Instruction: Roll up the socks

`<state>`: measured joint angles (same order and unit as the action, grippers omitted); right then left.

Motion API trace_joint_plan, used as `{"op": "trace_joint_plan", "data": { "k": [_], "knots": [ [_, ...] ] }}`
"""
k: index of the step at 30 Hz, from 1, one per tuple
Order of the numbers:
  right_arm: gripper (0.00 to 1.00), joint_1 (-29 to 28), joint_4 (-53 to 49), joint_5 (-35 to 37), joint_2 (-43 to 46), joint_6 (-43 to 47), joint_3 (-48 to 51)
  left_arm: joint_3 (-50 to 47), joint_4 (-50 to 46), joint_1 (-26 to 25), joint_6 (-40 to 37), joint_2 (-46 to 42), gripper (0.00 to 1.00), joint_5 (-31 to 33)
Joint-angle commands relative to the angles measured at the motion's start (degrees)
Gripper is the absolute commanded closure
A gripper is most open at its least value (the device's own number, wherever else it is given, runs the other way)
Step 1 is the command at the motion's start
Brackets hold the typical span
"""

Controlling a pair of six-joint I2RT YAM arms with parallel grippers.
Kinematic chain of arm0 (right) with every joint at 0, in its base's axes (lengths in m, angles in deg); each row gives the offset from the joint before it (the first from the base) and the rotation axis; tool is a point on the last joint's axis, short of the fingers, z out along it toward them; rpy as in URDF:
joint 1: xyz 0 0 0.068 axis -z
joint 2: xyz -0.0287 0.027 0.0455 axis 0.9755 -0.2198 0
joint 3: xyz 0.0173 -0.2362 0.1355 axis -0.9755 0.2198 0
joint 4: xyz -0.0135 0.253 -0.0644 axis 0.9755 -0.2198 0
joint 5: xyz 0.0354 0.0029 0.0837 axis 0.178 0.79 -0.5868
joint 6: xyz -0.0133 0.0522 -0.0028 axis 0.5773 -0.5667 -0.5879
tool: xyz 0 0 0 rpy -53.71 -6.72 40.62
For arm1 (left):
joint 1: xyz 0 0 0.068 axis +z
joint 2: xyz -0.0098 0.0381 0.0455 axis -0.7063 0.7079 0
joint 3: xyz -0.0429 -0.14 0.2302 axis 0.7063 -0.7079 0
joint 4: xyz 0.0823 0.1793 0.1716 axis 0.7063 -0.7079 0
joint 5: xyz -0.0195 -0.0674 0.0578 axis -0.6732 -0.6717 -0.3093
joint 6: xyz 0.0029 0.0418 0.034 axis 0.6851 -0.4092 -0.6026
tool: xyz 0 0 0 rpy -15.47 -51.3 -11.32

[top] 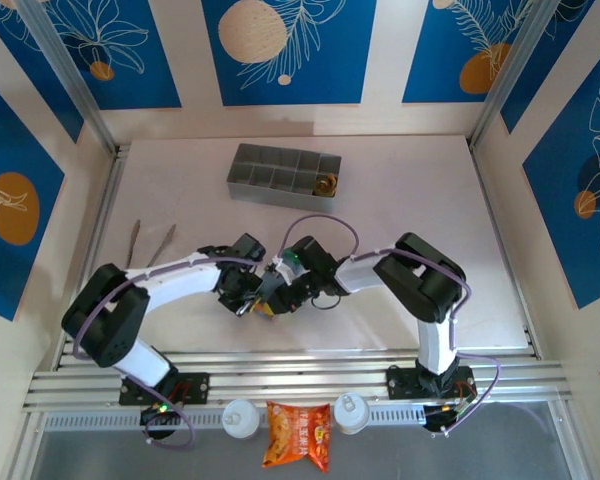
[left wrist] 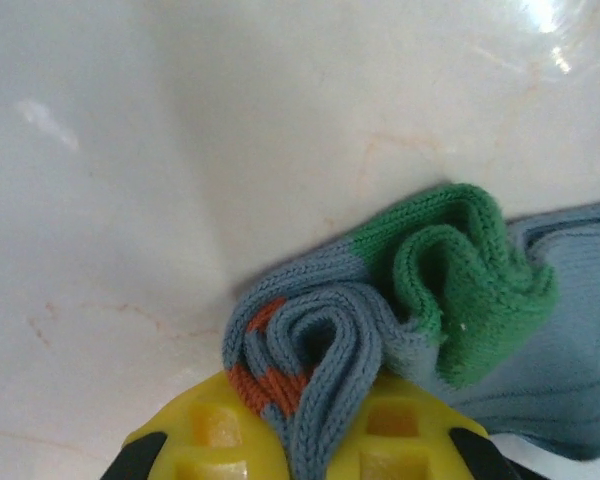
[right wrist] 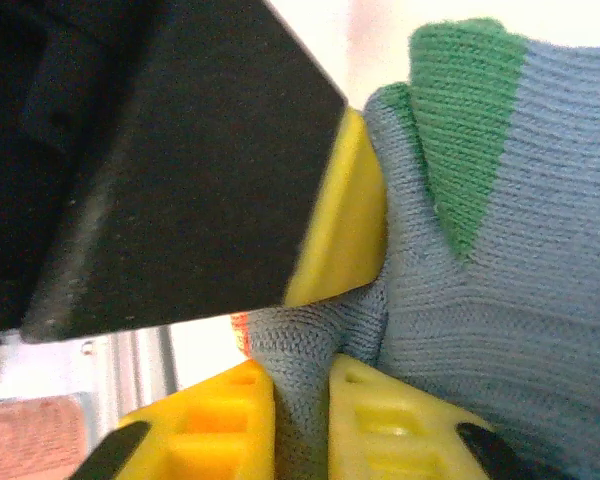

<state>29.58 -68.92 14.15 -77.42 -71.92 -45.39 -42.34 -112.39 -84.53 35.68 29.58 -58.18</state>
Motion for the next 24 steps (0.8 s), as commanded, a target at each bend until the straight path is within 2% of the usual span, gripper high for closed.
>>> {"op": "trace_joint_plan", "data": {
  "k": [1,3,6,11,16,24],
  "knots": [
    [0.70,-3.87,-9.48,18.23,4.08,8.62,6.78,-2.18,-15.38,-1.72,3.13,6.54,1.00,-1.83],
    [0.62,-6.13,-4.42,23.05,10.19,11.93,10.29,-0.18,-18.69,-1.80,4.50,8.39,1.00,-1.94],
    [0.57,-9.22,0.85,31.50,18.58,16.50,14.99,4.64,-23.75,-1.82,5.04,11.96,1.00,-1.05],
    [0.51,-14.41,-0.26,42.14,26.38,21.27,17.26,10.48,-26.34,-1.87,5.67,16.98,1.00,-0.79],
    [0.47,-19.96,-0.67,49.56,26.22,24.25,16.19,15.37,-27.99,-1.85,5.97,21.13,1.00,-0.67],
    [0.46,-23.68,-0.71,57.48,18.88,31.34,9.35,19.34,-27.22,-1.64,6.15,24.78,1.00,-0.74]
  ]
}}
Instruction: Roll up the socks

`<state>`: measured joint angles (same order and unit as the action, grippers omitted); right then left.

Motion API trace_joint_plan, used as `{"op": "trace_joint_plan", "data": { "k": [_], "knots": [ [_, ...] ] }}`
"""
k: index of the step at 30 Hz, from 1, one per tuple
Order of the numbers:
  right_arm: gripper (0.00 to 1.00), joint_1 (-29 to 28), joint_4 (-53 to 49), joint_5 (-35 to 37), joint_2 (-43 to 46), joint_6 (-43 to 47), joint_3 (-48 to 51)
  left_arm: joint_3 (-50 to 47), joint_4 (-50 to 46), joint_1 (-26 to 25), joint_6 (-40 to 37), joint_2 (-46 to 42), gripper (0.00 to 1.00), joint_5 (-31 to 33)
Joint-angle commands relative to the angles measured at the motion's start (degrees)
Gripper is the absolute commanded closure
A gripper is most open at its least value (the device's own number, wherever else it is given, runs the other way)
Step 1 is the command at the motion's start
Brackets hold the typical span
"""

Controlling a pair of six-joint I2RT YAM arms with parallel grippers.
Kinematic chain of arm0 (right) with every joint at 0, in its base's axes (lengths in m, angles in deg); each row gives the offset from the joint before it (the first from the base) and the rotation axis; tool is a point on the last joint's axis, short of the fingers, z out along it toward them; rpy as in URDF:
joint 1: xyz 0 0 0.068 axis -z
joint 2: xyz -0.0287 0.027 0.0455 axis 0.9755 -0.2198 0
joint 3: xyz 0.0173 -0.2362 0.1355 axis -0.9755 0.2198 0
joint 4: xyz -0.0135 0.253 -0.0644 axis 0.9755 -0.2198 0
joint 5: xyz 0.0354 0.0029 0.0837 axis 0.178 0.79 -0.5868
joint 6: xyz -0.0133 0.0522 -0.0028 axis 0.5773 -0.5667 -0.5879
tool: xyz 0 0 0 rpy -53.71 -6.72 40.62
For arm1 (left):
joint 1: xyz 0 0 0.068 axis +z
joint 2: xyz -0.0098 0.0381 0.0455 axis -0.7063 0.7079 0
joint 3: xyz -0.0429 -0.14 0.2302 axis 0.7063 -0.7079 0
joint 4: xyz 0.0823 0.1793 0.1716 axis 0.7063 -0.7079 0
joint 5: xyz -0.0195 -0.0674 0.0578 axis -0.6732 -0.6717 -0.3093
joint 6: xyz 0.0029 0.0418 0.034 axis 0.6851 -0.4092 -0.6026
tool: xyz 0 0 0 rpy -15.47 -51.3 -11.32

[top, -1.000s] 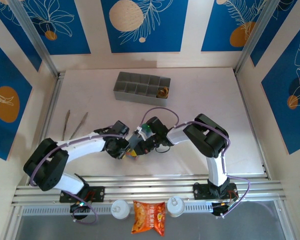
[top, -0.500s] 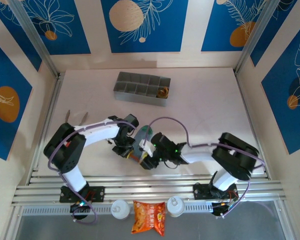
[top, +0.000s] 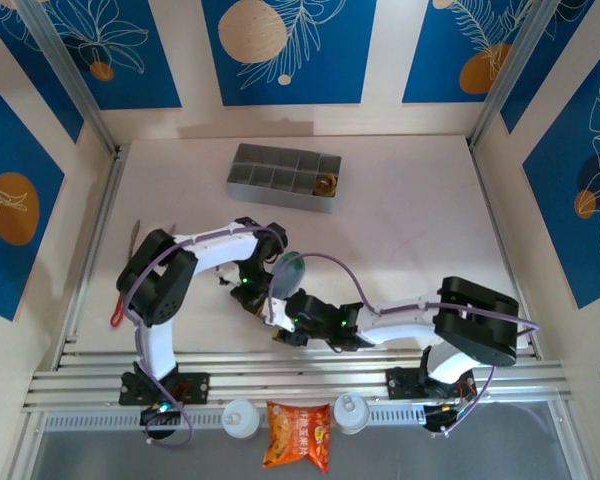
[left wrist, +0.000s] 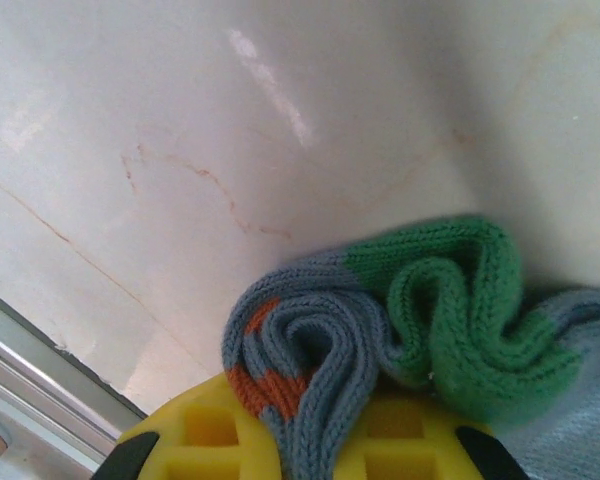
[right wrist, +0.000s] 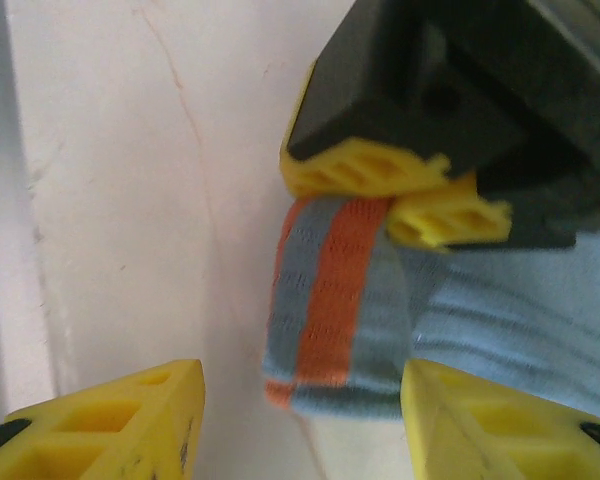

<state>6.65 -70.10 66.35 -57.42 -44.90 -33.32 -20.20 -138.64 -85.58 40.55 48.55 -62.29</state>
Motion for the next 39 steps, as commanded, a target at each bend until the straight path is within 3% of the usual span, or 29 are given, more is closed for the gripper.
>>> {"op": "trace_joint_plan", "data": {
  "k": [1,10,15,17,22,25,27,30,32,37,39],
  "knots": [
    [0.46,-1.09,0.41,5.55,-1.51,5.13,-3.46,-2.33,-1.15,-0.70,1.20,6.13,1.00,3.44],
    [0.54,-2.06,-3.57,4.79,-6.73,3.99,-6.35,-0.43,0.01,-0.60,0.37,7.58,1.00,3.17],
    [0.60,-1.69,-5.66,8.31,-11.39,0.73,-8.33,-0.17,0.13,-0.63,-0.27,7.45,1.00,3.02],
    [0.65,-1.50,-6.60,8.97,-12.38,-0.45,-8.82,-0.32,0.24,-0.64,-0.42,7.27,1.00,2.79],
    [0.93,-1.48,-9.99,9.68,-14.10,-3.16,-9.65,-1.32,1.38,-0.48,-0.67,5.83,1.00,2.14],
    [1.00,-1.12,-12.62,8.76,-14.71,-6.42,-9.14,-3.42,3.58,-0.05,-0.03,2.20,0.99,1.83],
    [1.00,-0.74,-13.83,7.28,-14.81,-9.40,-8.23,-5.60,6.47,0.38,0.59,-1.62,0.82,2.12],
    [1.00,0.78,-14.71,0.85,-15.19,-14.61,-5.91,-9.18,11.44,1.34,1.25,-7.91,0.45,2.48],
    [1.00,1.65,-13.28,-4.43,-15.44,-17.41,-3.61,-10.43,12.91,2.12,1.35,-10.77,0.29,2.40],
    [1.00,3.15,-10.27,-12.47,-19.40,-22.22,-0.27,-11.10,14.91,4.55,0.09,-13.65,0.13,1.98],
    [1.00,3.54,-8.98,-14.54,-20.19,-23.07,0.28,-11.04,15.75,5.36,-0.52,-14.69,0.11,2.83]
  ]
}}
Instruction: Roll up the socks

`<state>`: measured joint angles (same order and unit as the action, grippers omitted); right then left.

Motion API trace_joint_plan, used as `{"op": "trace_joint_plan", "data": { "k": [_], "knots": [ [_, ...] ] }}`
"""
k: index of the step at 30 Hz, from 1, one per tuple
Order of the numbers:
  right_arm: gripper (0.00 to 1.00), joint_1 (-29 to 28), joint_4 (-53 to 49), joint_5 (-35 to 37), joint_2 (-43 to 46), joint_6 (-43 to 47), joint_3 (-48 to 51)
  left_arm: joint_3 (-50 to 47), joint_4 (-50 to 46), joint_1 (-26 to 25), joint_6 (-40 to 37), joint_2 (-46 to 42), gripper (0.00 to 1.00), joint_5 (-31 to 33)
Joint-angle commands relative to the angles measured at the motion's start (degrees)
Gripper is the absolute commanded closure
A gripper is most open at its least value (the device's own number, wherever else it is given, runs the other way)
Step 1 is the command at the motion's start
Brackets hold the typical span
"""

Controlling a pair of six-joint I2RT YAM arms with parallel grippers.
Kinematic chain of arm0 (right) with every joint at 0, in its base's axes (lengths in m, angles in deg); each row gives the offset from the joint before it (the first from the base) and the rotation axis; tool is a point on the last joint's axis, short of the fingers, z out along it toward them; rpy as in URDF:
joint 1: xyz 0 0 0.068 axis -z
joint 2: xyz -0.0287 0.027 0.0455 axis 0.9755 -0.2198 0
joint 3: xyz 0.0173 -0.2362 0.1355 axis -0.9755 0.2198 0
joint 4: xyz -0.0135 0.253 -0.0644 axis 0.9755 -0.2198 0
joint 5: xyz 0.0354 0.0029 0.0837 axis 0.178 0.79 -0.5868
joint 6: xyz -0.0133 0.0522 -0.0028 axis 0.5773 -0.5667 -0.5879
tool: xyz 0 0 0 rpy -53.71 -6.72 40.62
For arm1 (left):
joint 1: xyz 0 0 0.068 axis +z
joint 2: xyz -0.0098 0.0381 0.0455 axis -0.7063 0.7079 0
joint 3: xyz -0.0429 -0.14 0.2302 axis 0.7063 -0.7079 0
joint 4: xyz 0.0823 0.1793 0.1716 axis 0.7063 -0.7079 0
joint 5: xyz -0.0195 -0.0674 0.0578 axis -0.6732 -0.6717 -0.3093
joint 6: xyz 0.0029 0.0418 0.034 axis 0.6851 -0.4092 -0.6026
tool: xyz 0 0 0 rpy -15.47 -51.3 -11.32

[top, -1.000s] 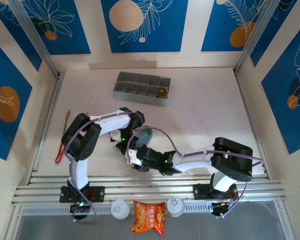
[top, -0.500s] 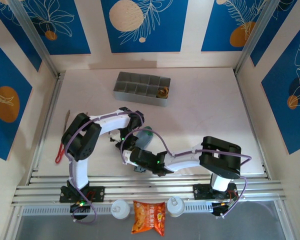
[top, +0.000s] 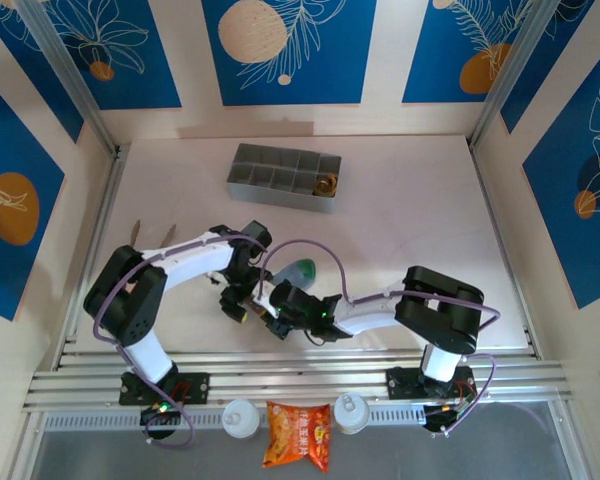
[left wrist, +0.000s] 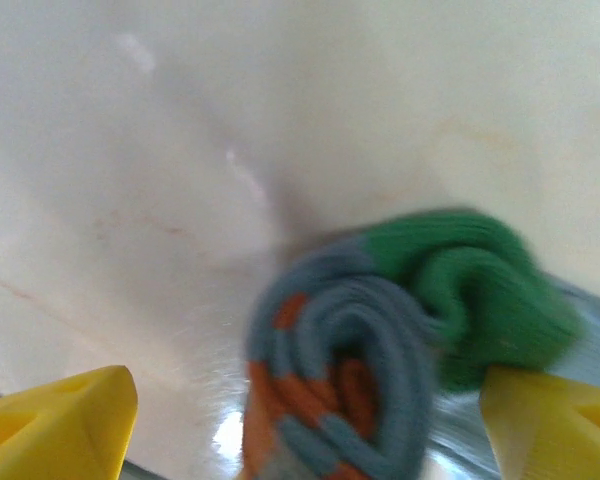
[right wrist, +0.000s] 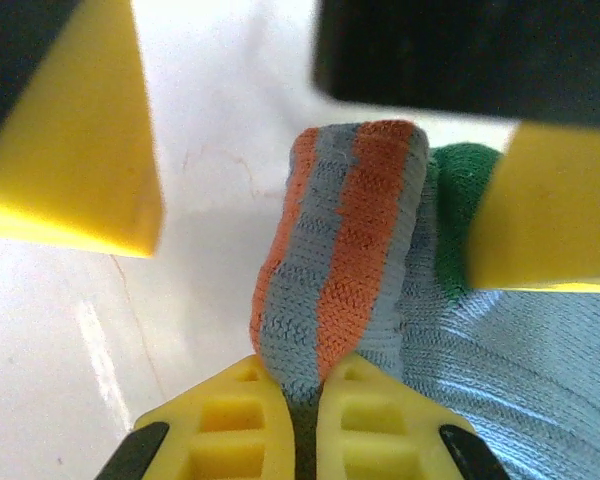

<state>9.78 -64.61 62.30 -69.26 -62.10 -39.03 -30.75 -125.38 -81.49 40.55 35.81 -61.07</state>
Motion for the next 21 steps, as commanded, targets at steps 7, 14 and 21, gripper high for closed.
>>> {"op": "trace_joint_plan", "data": {
  "k": [7,14,21],
  "knots": [
    [1.00,4.76,-11.29,-18.32,-10.62,-11.09,7.44,-3.25,8.74,3.15,-2.68,-7.45,0.04,4.21],
    [1.00,9.28,-11.85,-24.24,-13.32,-13.93,6.94,-6.72,5.07,3.69,-6.14,-15.09,0.10,5.29],
    [1.00,13.59,-12.11,-28.71,-16.77,-17.55,6.82,-14.16,8.33,3.76,-9.16,-21.87,0.31,4.89]
  ]
}}
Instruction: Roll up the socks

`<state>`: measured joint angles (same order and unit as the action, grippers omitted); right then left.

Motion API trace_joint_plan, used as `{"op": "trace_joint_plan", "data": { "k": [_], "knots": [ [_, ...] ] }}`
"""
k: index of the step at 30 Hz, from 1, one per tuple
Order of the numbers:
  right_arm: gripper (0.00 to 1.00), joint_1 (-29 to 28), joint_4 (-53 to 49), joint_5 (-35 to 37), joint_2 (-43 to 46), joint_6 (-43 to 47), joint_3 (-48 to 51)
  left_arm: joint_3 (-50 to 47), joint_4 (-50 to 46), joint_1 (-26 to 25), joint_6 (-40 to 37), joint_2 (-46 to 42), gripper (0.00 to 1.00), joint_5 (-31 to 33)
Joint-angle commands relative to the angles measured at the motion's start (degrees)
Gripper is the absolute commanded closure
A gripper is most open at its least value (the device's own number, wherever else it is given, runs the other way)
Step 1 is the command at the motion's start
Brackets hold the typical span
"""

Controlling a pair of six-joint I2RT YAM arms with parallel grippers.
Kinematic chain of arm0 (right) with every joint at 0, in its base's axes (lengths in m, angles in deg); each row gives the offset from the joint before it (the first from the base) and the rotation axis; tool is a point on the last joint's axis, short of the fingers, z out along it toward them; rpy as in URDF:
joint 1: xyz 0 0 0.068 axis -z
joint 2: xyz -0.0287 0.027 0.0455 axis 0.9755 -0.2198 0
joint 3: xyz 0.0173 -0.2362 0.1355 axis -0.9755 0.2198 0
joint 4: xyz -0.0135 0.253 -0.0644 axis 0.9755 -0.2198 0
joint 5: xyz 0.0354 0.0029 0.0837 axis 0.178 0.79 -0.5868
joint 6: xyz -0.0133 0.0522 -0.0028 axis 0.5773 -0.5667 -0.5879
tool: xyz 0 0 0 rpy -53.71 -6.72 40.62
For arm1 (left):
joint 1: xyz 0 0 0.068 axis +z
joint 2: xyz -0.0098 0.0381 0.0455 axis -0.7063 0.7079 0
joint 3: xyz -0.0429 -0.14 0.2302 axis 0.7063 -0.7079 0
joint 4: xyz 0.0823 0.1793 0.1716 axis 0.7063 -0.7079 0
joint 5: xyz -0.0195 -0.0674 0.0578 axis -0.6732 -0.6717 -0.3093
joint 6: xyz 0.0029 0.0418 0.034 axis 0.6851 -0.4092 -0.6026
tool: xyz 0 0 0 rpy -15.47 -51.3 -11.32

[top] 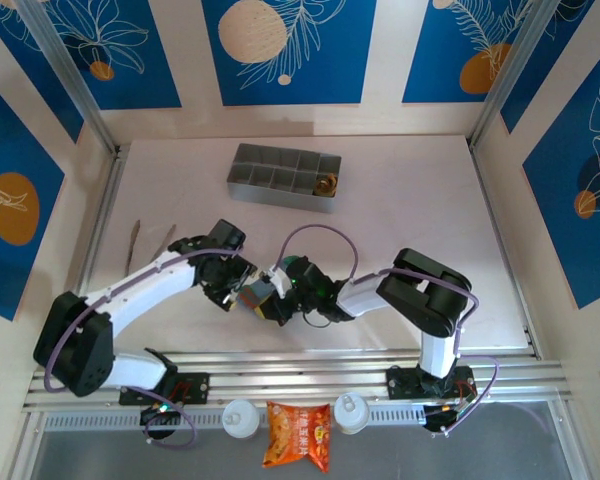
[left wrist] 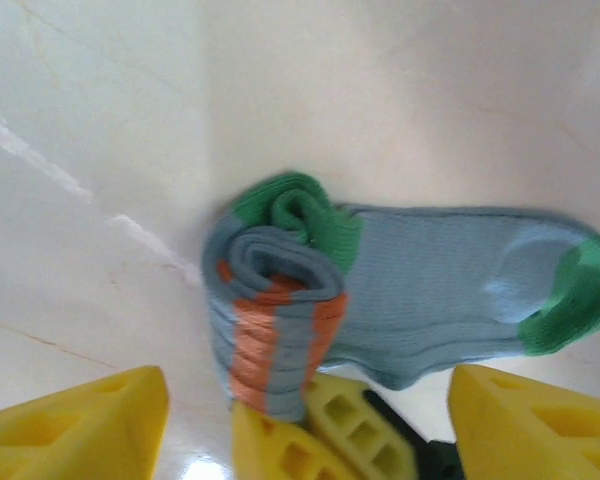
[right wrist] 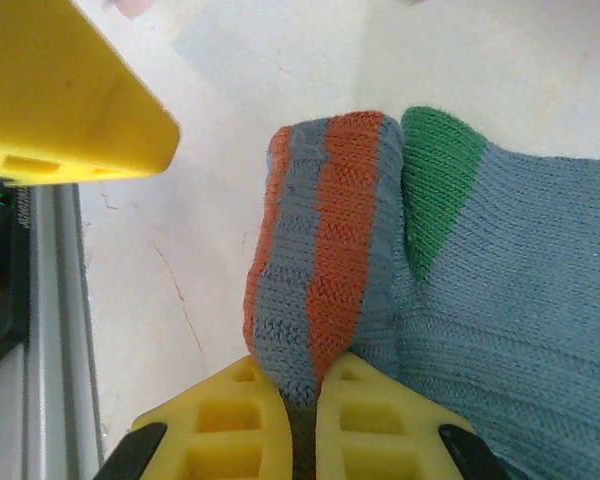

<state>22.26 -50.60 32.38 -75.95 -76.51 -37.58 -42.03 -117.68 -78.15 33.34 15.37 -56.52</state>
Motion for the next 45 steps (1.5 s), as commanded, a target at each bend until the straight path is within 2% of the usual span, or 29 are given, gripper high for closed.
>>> {"op": "trace_joint_plan", "data": {
  "k": [1,7,17,23,26,31,34,37,41,45],
  "knots": [
    [1.00,1.84,-26.01,0.20,-10.63,-3.58,5.32,-3.88,1.75,0.31,-1.83,-2.02,0.32,0.12],
    [1.00,5.50,-24.98,-3.55,-12.82,-6.71,5.23,-7.77,11.69,-0.69,-1.02,-1.48,0.36,-1.52],
    [1.00,11.12,-26.06,-10.72,-16.67,-10.55,2.90,-8.74,16.70,-2.21,-1.03,4.51,0.37,-2.14],
    [1.00,12.68,-27.82,-12.13,-18.57,-11.73,1.62,-10.04,16.86,-3.13,-1.06,5.52,0.39,-1.28],
    [1.00,12.68,-29.40,-11.49,-18.77,-11.11,0.83,-10.05,17.95,-3.57,-1.73,7.32,0.50,-1.25],
    [1.00,12.16,-34.19,-8.28,-17.49,-6.87,-2.07,-8.92,13.38,-4.25,-1.58,12.03,0.71,-2.96],
    [1.00,11.14,-37.04,-6.13,-16.01,-1.79,-4.85,-8.92,9.12,-4.41,-0.72,14.15,0.99,-4.48],
    [1.00,8.91,-37.94,-3.10,-12.26,4.61,-6.71,-7.71,3.46,-4.59,0.46,16.63,1.00,-6.25],
    [0.83,5.44,-33.05,0.63,-3.14,11.84,-4.54,-4.25,-5.53,-4.85,2.63,20.39,1.00,-7.51],
    [0.64,0.84,-19.06,7.83,10.31,17.72,4.81,0.86,-13.00,-4.91,3.98,24.99,1.00,-7.12]
  ]
}}
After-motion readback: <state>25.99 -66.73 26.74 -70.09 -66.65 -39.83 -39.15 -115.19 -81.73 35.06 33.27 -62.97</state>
